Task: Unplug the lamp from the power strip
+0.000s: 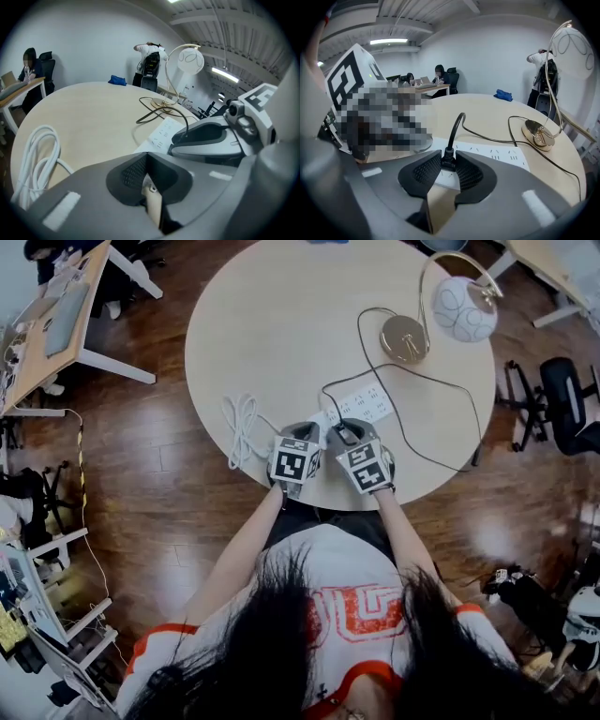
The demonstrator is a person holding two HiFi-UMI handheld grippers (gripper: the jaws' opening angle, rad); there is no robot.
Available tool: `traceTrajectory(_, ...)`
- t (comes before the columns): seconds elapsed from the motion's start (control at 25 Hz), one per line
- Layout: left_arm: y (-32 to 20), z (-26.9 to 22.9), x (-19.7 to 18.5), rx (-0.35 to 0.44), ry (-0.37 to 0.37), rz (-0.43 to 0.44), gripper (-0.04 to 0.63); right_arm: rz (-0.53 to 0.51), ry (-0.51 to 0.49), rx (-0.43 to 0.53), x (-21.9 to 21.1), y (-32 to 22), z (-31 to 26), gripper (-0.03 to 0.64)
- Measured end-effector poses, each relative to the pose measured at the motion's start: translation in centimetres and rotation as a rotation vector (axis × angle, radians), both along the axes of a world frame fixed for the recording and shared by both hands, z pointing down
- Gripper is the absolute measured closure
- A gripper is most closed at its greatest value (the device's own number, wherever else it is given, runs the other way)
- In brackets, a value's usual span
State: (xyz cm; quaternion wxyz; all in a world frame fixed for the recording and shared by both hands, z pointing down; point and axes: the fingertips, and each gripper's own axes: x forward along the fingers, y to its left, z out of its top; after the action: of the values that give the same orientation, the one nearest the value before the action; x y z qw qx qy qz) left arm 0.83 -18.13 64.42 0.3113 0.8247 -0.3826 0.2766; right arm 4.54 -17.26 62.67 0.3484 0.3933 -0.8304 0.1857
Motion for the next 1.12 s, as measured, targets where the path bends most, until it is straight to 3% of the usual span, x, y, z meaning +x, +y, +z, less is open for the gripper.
traceTrajectory(0.28, 0.1, 0.1, 0.1, -0.017, -0.042, 0.016, 0.595, -0.018, -0.03, -0.023, 0.0, 0.2, -0.2, 0.525)
traceTrajectory(0.6, 0.1, 0.6, 0.8, 0.056, -0.209, 0.103, 0.594, 0.01, -0.098, 0.056, 0.5, 0.1, -0.5, 0.529)
traceTrajectory(0.76, -0.1, 0.6, 0.9, 0.042, -0.191, 0.097, 0.594, 0.035, -0.147, 0.08, 0.7, 0.1, -0.7, 0.529)
traceTrajectory(0.88, -0.1, 0.5, 0.9, 0.061, -0.226, 0.119, 0.594, 0.052, -0.18, 0.088, 0.8, 0.1, -0.8, 0.529)
traceTrajectory(1.12, -0.1, 0.7, 1.1, 0.082, -0.273, 0.156, 0.594, 0.004, -0.276, 0.232, -0.8, -0.8, -6.0, 0.529)
